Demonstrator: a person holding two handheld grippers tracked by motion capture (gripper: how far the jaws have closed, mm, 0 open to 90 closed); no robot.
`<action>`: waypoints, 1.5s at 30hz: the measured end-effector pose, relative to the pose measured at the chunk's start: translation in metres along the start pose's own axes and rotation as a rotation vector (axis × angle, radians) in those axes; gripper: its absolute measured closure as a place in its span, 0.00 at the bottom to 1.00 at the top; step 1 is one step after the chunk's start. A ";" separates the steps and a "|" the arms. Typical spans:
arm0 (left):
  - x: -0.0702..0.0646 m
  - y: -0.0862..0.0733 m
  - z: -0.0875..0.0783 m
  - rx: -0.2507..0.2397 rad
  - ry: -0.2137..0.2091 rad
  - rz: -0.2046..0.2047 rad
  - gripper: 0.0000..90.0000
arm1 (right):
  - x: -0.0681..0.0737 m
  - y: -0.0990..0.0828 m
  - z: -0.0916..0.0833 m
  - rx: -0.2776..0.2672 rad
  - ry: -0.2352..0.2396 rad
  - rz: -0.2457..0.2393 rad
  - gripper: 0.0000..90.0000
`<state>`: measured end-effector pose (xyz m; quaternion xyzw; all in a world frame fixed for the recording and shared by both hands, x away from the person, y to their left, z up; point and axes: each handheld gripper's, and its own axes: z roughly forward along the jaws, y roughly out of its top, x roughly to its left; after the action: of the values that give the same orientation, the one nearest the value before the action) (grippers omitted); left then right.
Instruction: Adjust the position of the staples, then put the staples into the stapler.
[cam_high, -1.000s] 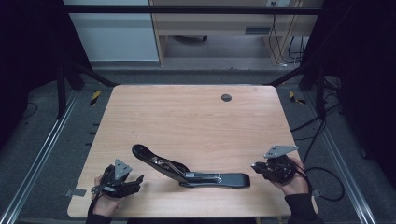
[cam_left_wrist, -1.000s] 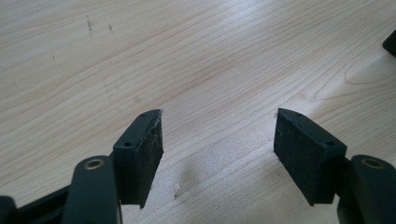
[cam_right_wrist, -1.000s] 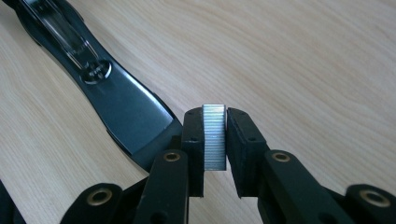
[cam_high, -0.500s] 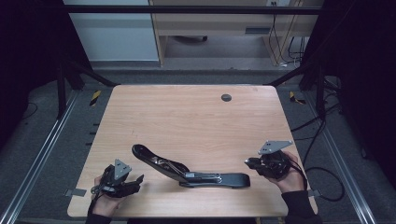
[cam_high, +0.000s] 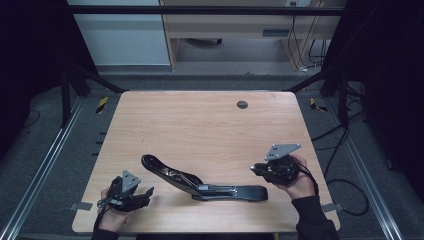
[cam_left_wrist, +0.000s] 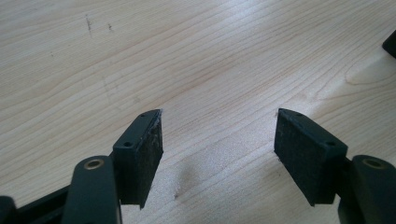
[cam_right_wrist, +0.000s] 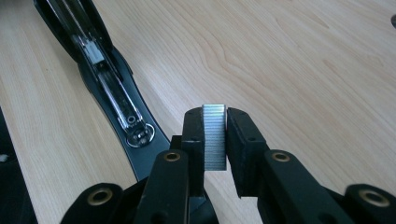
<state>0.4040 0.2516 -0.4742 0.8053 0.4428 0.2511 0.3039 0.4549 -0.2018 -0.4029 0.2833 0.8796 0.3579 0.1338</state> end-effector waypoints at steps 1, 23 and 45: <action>0.000 0.000 0.000 0.000 0.000 -0.001 0.35 | 0.001 0.002 0.001 0.001 0.002 0.001 0.86; 0.001 0.000 0.002 0.008 -0.003 -0.014 0.35 | 0.011 0.037 0.019 0.006 0.081 -0.115 0.86; 0.000 -0.001 0.003 0.015 -0.008 -0.012 0.35 | 0.019 0.049 0.040 0.033 0.169 -0.176 0.86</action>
<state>0.4058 0.2514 -0.4769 0.8058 0.4484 0.2426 0.3014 0.4768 -0.1396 -0.3978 0.1761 0.9150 0.3528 0.0854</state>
